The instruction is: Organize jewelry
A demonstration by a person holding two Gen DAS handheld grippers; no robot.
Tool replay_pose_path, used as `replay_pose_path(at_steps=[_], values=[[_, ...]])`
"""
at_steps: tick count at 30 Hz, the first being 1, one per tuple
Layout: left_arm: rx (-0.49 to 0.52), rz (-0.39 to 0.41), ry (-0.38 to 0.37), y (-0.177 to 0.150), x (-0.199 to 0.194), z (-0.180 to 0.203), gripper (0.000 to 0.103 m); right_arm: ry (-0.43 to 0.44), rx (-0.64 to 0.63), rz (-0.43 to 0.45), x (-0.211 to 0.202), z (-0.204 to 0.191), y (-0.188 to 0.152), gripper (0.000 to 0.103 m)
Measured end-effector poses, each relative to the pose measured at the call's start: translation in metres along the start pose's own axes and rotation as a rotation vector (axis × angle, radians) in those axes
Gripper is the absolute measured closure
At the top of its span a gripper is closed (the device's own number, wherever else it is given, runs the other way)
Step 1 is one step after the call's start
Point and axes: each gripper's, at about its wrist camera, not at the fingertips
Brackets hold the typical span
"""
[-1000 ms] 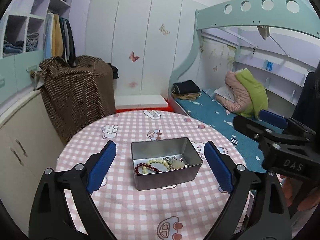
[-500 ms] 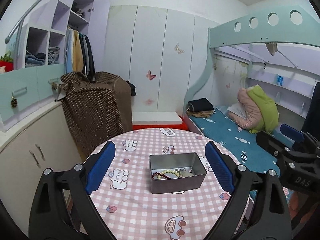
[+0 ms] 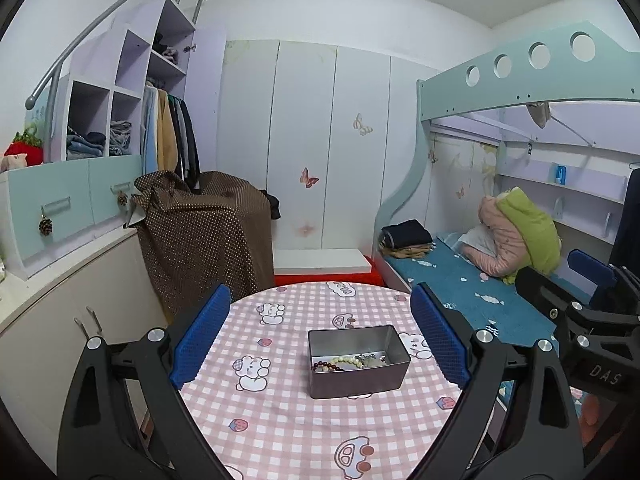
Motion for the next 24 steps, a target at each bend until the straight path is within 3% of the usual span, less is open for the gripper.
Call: replay_pose_path(at_steps=[24], values=[[0.005, 0.001, 0.006, 0.003, -0.01, 0.008, 0.011, -0.009, -0.007, 0.003, -0.012, 0.001, -0.001, 0.008]])
Point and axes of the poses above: each gripper's, at about its wrist camera, not at the fingertips, and x roughly the way its jaws point, z to its right, y to its top, and after that the axes turned 4 degrees about -z, right-handed
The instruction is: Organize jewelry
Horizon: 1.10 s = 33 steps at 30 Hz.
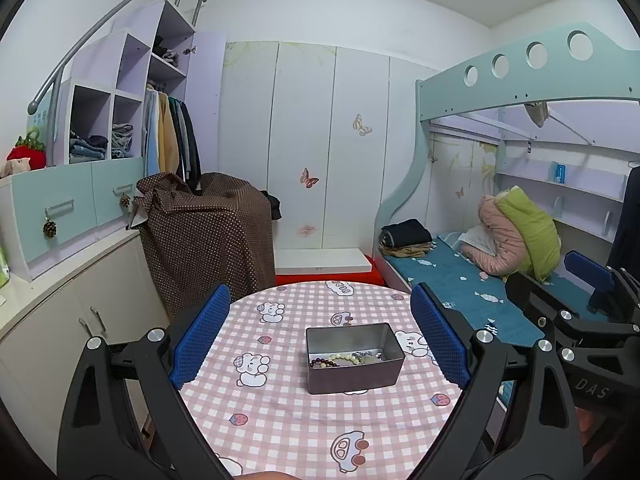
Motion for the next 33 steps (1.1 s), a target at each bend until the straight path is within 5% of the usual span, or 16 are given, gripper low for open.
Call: replay_pose_path(at_steps=[33], values=[[0.007, -0.002, 0.015, 0.0002, -0.0027, 0.0017, 0.011, 0.001, 0.008, -0.002, -0.003, 0.002, -0.0008, 0.008]])
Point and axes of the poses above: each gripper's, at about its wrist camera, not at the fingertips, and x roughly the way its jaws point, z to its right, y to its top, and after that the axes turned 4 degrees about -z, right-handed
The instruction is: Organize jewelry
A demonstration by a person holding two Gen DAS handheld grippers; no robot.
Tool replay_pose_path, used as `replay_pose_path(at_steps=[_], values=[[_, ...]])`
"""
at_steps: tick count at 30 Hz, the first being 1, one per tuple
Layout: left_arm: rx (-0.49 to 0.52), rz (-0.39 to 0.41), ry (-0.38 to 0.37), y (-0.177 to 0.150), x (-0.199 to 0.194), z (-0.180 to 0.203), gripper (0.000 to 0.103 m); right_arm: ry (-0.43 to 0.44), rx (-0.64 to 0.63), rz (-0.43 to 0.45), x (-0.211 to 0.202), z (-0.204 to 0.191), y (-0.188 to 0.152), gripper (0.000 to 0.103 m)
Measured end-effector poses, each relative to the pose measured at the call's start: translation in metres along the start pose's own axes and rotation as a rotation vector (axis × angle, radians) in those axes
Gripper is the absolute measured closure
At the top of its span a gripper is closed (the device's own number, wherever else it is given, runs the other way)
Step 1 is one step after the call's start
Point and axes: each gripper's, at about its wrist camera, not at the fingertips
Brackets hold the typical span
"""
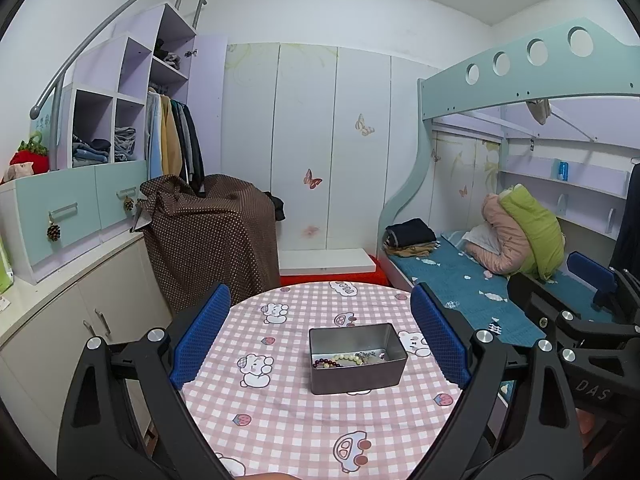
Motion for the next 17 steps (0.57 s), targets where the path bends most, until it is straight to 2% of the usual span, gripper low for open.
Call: replay_pose_path(at_steps=[17], values=[[0.005, -0.013, 0.007, 0.0003, 0.0088, 0.0011, 0.011, 0.005, 0.005, -0.008, 0.0062, -0.0004, -0.0008, 0.008]])
Point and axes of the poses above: each gripper's, at about its wrist camera, not at the fingertips, and x roughly the way its jaws point, z to its right, y to its top, and after that the axes turned 4 degrees about -z, right-handed
